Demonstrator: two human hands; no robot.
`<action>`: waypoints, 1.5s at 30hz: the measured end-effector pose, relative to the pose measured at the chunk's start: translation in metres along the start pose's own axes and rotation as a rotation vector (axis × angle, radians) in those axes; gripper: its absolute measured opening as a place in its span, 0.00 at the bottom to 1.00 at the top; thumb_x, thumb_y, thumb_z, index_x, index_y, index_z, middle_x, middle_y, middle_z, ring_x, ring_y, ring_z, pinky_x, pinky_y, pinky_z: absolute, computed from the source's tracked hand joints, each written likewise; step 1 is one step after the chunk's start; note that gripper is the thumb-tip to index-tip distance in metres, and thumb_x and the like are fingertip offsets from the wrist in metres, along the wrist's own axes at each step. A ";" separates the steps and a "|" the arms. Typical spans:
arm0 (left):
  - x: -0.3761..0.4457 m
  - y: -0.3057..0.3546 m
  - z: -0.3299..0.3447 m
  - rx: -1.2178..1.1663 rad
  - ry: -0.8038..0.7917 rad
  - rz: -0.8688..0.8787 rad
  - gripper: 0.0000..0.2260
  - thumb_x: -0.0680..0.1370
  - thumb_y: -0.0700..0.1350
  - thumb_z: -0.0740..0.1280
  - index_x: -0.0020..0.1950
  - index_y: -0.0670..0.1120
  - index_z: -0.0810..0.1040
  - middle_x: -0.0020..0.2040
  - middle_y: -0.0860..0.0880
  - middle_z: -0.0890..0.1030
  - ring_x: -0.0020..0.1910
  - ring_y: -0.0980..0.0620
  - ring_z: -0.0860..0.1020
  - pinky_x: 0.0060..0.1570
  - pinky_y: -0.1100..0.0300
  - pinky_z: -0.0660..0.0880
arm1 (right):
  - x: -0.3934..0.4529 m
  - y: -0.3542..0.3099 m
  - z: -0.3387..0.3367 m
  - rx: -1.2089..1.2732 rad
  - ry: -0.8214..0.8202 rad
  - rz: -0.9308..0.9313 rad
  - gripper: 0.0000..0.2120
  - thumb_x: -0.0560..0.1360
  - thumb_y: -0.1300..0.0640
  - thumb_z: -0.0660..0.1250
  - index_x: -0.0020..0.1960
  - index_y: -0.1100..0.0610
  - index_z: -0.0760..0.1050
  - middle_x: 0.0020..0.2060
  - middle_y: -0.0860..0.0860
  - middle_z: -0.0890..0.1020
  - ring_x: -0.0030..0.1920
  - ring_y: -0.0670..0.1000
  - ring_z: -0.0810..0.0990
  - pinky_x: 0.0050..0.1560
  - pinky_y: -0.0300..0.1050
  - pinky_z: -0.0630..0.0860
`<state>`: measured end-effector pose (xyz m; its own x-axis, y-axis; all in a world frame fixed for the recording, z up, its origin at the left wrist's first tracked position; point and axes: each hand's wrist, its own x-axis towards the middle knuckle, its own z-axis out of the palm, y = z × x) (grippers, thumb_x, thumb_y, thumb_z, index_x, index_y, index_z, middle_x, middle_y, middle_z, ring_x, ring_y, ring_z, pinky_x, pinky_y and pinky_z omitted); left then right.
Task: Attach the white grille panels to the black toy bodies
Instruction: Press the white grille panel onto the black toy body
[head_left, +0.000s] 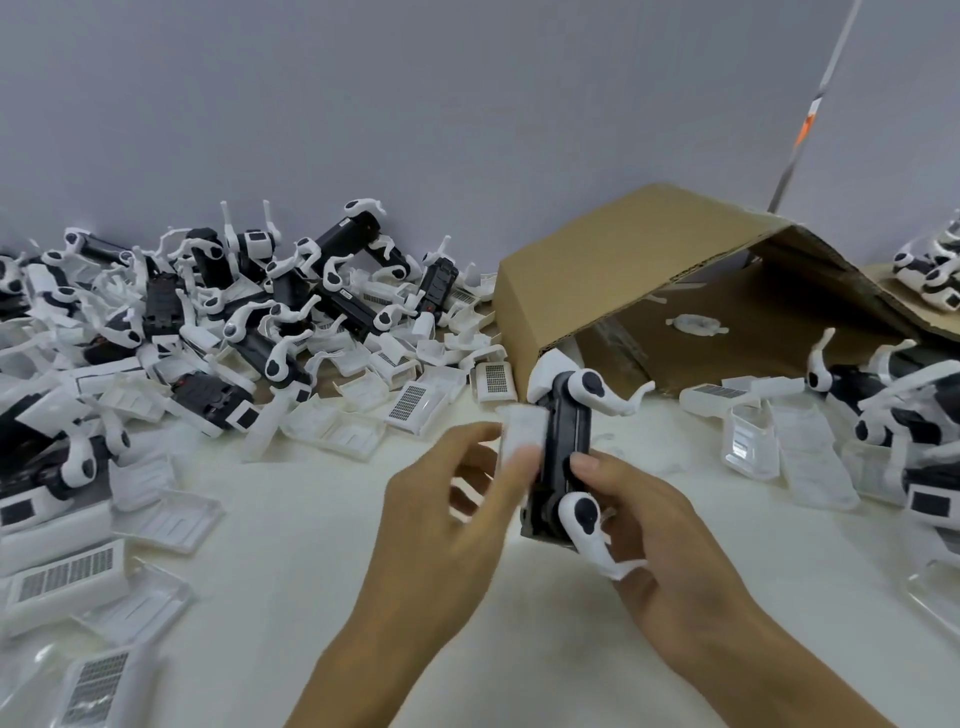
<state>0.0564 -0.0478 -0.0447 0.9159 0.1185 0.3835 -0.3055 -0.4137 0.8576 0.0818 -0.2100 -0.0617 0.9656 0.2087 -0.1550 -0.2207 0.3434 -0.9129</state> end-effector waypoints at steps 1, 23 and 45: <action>0.001 0.001 0.000 -0.100 0.034 -0.061 0.10 0.76 0.64 0.67 0.48 0.61 0.82 0.43 0.58 0.83 0.43 0.59 0.81 0.42 0.68 0.75 | -0.001 -0.001 0.000 -0.013 -0.032 -0.010 0.19 0.62 0.52 0.79 0.51 0.56 0.87 0.45 0.55 0.85 0.48 0.54 0.81 0.57 0.52 0.75; -0.013 0.003 0.019 -0.254 -0.116 -0.094 0.19 0.67 0.62 0.76 0.54 0.64 0.74 0.46 0.56 0.84 0.43 0.54 0.85 0.35 0.63 0.80 | -0.012 -0.003 0.004 -0.471 0.026 -0.322 0.16 0.67 0.31 0.68 0.50 0.37 0.84 0.48 0.45 0.87 0.53 0.46 0.85 0.53 0.44 0.82; -0.005 -0.004 0.016 -0.608 -0.123 -0.108 0.17 0.68 0.51 0.76 0.57 0.54 0.83 0.50 0.45 0.86 0.49 0.45 0.85 0.39 0.54 0.81 | -0.020 -0.016 -0.001 -0.521 0.003 -0.487 0.12 0.75 0.44 0.68 0.56 0.42 0.83 0.51 0.41 0.86 0.56 0.44 0.83 0.51 0.32 0.78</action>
<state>0.0571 -0.0613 -0.0553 0.9621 0.0110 0.2725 -0.2697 0.1866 0.9447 0.0663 -0.2203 -0.0438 0.9384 0.1401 0.3159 0.3293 -0.0853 -0.9404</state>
